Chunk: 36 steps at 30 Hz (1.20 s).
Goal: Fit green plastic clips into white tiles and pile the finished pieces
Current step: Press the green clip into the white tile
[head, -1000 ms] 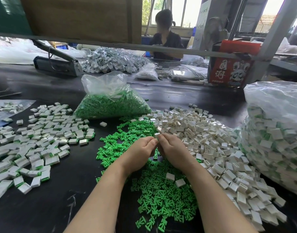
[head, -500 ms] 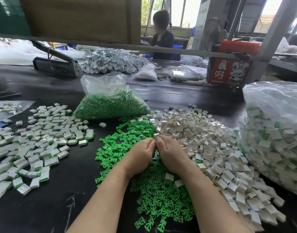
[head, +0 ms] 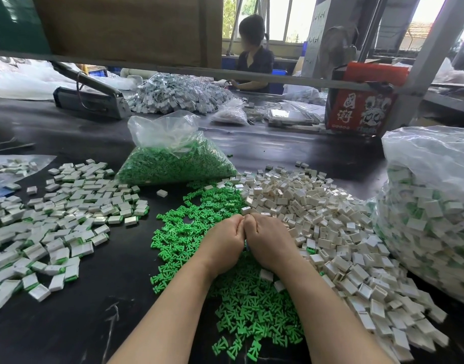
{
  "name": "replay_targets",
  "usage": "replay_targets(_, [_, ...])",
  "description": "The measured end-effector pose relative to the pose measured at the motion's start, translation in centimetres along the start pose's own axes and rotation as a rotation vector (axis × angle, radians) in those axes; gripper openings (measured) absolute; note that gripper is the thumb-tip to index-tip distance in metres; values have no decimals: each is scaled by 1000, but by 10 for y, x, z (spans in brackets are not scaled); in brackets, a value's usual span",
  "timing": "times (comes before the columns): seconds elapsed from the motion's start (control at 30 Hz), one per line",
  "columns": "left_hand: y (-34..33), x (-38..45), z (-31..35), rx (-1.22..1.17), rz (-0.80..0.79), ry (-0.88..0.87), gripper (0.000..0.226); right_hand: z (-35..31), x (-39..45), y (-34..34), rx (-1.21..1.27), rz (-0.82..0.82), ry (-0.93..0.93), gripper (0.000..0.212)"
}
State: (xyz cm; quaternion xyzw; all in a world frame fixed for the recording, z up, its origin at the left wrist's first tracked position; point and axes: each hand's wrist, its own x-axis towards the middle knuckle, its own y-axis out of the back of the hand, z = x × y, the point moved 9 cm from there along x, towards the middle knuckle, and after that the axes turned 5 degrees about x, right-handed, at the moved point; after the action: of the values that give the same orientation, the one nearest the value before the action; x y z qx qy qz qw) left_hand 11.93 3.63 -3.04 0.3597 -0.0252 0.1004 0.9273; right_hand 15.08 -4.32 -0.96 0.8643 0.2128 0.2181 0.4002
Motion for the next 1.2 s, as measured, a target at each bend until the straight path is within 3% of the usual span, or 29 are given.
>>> replay_targets(0.7, [3, -5, 11, 150, 21, -42, 28, -2, -4, 8, 21, 1, 6, 39])
replay_targets(0.83, [4, -3, 10, -28, -54, -52, 24, 13, -3, 10, 240, -26, -86, 41])
replay_targets(1.0, [4, -6, 10, -378, -123, -20, 33, 17, -5, 8, 592, -174, -154, 38])
replay_targets(1.2, [0, -7, 8, -468, -170, -11, 34, 7, -9, 12, 671, -247, -112, 33])
